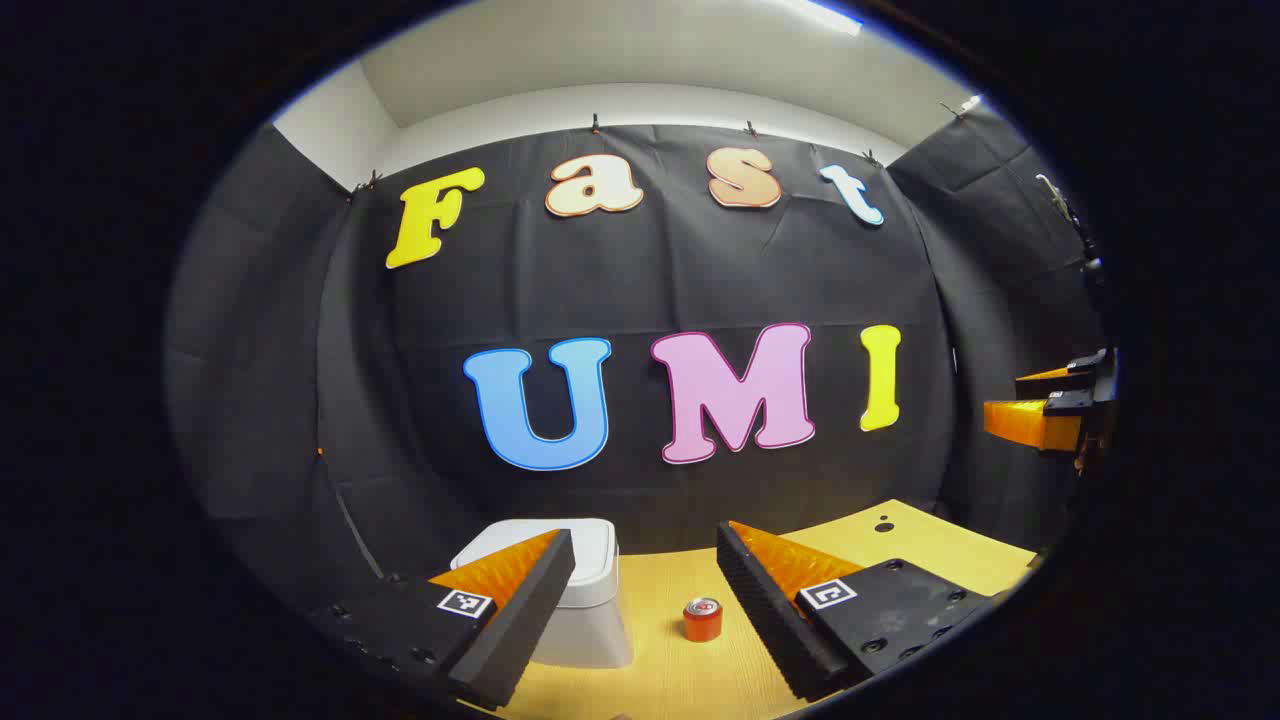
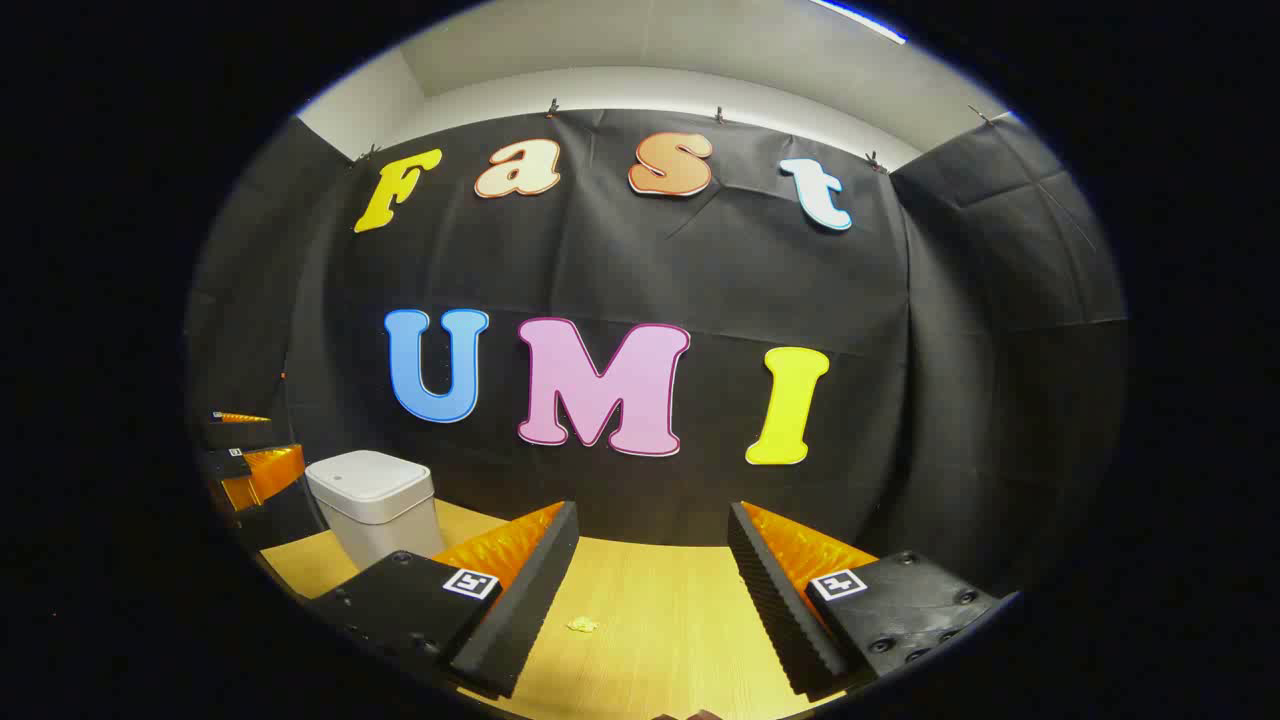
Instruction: Press the lid of the desktop garbage bin to open it, pick up the crumpled paper on the desktop and throw it into the bin, then pick up the pop can on the desktop and drop it into the bin, and finally close the garbage bin lid.
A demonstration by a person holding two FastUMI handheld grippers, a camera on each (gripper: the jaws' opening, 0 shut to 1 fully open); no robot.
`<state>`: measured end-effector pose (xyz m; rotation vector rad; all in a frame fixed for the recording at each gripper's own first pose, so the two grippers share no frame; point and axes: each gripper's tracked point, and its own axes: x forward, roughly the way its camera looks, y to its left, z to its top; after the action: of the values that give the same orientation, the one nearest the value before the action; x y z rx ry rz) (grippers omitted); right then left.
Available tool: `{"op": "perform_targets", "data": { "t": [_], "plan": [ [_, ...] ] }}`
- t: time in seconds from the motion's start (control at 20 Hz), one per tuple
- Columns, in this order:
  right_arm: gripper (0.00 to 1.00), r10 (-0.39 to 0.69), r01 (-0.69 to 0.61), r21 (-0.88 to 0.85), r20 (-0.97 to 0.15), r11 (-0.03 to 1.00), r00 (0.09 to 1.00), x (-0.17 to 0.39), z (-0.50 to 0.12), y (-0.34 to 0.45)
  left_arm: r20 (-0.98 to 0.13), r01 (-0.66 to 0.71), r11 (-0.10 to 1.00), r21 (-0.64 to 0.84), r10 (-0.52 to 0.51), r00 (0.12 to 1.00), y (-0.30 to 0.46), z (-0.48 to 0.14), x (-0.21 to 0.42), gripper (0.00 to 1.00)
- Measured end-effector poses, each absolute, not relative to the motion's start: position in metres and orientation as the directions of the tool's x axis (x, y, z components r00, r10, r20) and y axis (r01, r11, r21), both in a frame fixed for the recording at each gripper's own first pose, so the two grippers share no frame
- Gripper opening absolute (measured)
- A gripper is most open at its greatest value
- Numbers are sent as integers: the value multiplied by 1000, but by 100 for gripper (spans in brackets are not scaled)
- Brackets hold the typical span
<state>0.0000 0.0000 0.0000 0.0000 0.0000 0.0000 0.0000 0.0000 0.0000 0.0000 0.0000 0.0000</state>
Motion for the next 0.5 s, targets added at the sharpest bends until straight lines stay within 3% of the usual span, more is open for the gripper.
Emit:
{"op": "perform_targets", "data": {
  "t": [0.5],
  "plan": [
    [97, 9, -9, -27, -8, 1000, 1000, 1, 1, 3, -18, -24, 1000, 1, 24, 1000, 9, -8, 1, 95]
  ]
}}
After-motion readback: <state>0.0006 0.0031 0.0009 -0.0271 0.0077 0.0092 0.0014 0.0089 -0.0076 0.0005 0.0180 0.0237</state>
